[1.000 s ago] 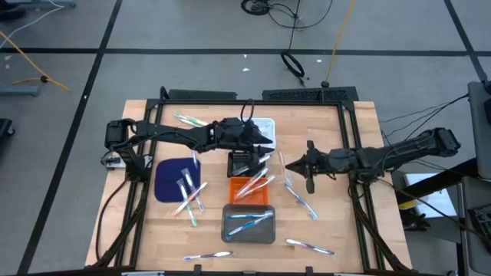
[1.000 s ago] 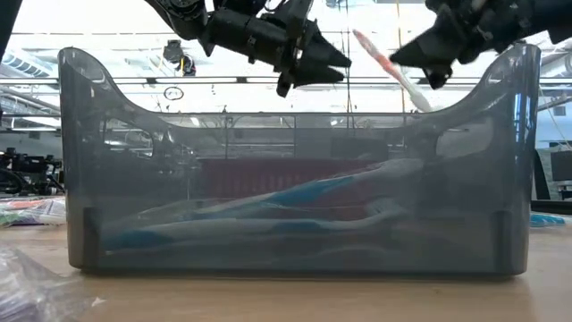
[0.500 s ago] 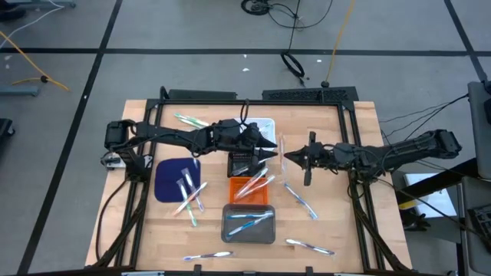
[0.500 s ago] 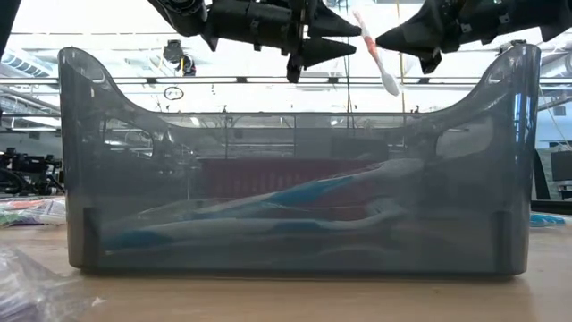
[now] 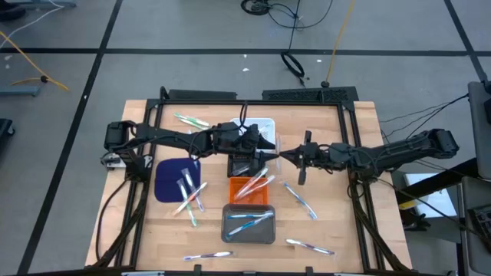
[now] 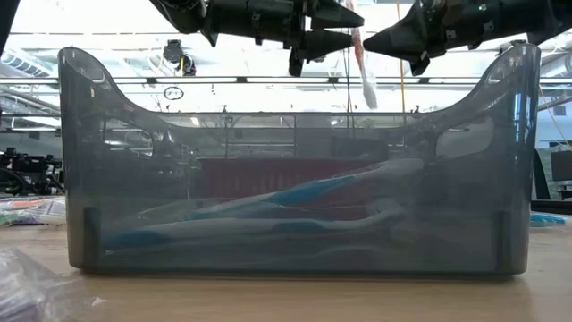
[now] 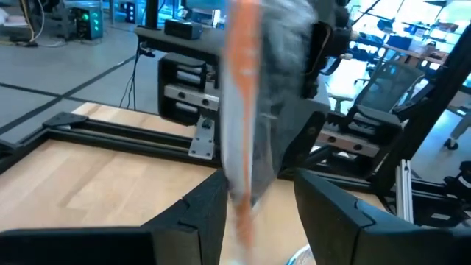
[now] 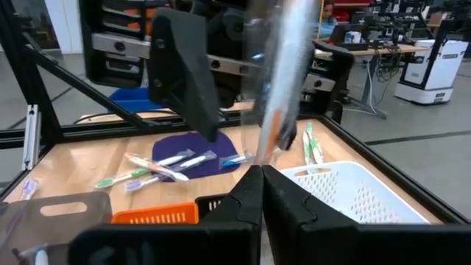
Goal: Pick & Place Toothbrushes
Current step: Put the right orange toothbrush into the orange bin
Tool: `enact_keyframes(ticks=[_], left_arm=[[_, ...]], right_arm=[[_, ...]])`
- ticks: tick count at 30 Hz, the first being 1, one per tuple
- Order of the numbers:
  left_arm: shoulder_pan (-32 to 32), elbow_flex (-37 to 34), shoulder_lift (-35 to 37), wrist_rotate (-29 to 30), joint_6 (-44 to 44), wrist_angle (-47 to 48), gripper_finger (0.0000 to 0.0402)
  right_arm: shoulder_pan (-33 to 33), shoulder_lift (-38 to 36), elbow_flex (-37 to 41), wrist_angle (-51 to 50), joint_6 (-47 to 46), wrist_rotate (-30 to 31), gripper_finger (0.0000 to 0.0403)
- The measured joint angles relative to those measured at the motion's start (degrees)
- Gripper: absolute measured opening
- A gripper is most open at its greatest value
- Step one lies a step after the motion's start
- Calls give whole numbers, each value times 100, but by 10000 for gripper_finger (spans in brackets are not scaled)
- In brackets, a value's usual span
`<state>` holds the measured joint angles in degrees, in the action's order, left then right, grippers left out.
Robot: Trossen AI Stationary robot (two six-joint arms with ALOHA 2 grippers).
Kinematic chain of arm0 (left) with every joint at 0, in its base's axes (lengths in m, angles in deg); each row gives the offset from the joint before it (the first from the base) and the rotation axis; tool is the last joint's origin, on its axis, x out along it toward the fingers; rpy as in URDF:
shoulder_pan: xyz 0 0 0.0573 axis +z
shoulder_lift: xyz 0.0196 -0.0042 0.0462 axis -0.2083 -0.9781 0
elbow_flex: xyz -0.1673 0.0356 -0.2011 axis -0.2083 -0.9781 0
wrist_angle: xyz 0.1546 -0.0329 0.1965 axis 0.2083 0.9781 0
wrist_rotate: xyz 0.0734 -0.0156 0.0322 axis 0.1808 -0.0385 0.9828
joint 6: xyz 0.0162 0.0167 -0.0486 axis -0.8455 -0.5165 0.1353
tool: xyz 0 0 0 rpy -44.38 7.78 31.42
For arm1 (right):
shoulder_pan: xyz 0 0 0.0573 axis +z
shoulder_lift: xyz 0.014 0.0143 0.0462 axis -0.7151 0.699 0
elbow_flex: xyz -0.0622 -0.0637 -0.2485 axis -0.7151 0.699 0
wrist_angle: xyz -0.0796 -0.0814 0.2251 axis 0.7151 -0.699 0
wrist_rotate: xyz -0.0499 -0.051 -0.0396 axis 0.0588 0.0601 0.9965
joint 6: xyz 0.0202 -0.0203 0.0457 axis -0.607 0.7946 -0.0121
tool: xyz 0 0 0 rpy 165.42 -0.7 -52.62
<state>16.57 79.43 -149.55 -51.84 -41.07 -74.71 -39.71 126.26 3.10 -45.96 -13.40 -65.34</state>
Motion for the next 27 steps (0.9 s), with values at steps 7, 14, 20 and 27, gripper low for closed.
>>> enact_keyframes(ticks=[7, 14, 20, 27], left_arm=[[-10, 0, 0, 200, -129, -19, 196], [-15, 0, -2, 471, -161, -64, 163], [-15, 0, -2, 445, -286, -71, 39], [-19, 0, -2, 402, -295, -17, 8]], right_arm=[[1, 16, 0, 233, 91, -9, 0], [1, 94, 0, 227, 109, -11, 0], [1, 189, 0, 233, 124, -11, 0], [1, 183, 0, 155, 151, -38, 6]])
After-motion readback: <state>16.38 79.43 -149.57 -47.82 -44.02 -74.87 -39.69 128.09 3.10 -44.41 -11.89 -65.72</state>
